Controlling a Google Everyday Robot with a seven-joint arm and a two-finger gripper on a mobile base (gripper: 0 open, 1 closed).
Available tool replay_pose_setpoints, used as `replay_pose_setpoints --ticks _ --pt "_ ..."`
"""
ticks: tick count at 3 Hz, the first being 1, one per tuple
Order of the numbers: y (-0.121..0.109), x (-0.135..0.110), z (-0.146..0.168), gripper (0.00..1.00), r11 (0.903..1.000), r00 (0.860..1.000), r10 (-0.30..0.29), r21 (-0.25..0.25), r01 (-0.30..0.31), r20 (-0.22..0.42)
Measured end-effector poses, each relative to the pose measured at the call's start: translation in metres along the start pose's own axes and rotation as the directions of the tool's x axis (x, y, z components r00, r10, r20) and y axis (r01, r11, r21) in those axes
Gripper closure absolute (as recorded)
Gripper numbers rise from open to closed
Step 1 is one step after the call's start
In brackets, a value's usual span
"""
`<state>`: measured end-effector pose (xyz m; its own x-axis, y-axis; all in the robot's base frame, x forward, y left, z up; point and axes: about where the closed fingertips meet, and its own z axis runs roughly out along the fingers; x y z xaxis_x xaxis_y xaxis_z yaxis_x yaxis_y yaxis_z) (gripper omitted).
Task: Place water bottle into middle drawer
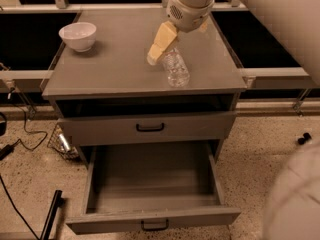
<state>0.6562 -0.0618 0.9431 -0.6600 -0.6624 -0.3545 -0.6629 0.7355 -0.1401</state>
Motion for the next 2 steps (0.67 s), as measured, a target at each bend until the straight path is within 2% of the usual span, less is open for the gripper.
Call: replay_pose_setpoints --ticks 1,2 --pt "-0.008 -0.014 0.021 0.0 0.9983 0.998 0.057 0.014 -0.057 -0.022" --pt "-0.016 -0.025 0.038 0.0 0.9911 0.991 0.131 0.03 -0.13 -0.032"
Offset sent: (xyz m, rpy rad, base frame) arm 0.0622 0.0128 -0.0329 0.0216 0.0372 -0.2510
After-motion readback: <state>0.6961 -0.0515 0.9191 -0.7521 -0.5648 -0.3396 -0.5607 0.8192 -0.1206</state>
